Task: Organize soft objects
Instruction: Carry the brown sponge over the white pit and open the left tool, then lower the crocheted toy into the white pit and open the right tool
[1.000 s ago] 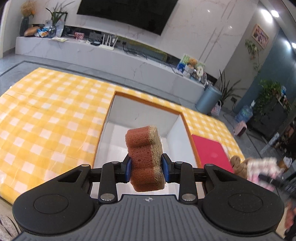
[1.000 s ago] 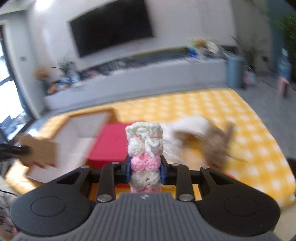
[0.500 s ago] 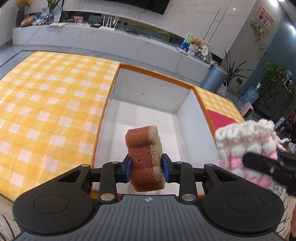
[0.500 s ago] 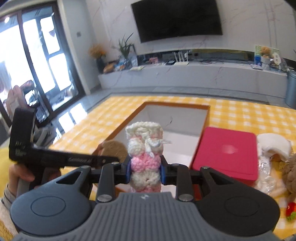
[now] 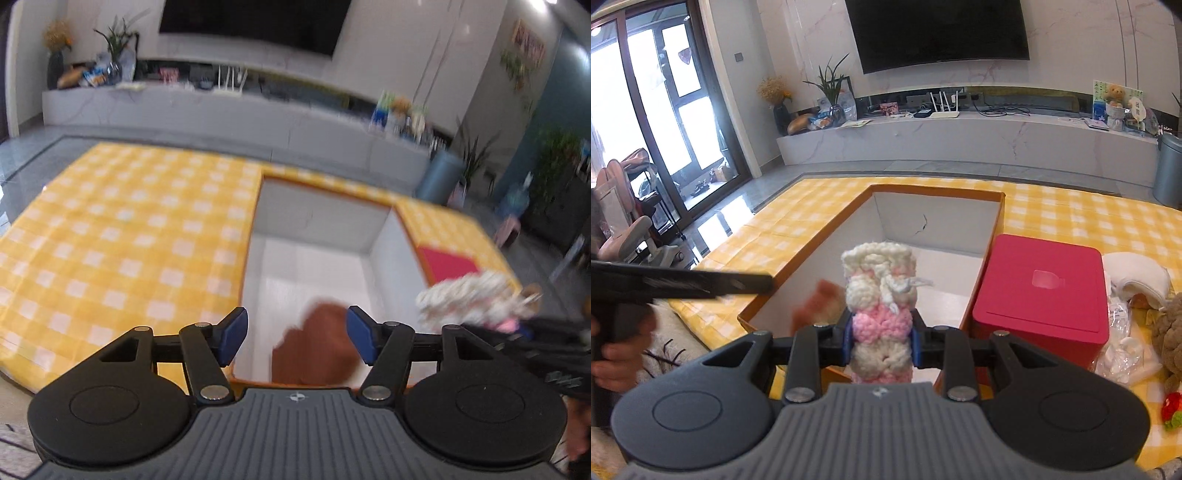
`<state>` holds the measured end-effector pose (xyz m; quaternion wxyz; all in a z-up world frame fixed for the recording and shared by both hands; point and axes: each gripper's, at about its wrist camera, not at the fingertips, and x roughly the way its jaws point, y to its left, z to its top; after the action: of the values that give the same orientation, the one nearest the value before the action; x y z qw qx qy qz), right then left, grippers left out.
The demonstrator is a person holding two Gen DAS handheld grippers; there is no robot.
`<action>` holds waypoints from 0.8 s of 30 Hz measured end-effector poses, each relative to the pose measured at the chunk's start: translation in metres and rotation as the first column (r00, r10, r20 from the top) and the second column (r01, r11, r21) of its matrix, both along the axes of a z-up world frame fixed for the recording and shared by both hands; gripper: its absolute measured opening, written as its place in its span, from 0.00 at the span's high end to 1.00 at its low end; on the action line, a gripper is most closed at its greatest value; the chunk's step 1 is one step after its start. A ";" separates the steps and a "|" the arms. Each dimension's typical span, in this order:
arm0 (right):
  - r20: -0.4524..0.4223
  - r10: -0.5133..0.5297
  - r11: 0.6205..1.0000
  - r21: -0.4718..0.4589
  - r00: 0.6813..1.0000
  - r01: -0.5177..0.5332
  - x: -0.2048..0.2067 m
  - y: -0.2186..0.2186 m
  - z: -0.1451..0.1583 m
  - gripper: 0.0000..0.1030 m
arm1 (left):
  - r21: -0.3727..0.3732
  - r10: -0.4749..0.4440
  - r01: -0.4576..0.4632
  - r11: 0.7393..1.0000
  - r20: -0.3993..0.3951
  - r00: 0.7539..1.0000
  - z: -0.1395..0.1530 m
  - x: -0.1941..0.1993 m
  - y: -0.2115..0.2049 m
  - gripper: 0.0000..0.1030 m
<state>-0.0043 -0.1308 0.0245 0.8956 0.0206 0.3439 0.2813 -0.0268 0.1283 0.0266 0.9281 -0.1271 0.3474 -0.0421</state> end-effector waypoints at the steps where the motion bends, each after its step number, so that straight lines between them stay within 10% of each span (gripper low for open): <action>1: 0.000 -0.003 1.000 0.000 1.000 0.003 0.000 0.002 -0.001 0.73 | -0.013 0.018 -0.017 1.000 0.025 1.000 0.006 -0.005 0.004 0.26; 24: -0.267 0.158 0.987 0.011 0.951 -0.161 0.088 0.113 -0.051 0.73 | 0.041 0.232 -0.236 0.971 0.082 0.969 -0.014 0.007 0.030 0.24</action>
<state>0.0838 -0.0181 -0.0264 0.8157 0.0254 0.4635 0.3453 -0.0198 0.1587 0.0122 0.9422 -0.1421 0.2950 0.0714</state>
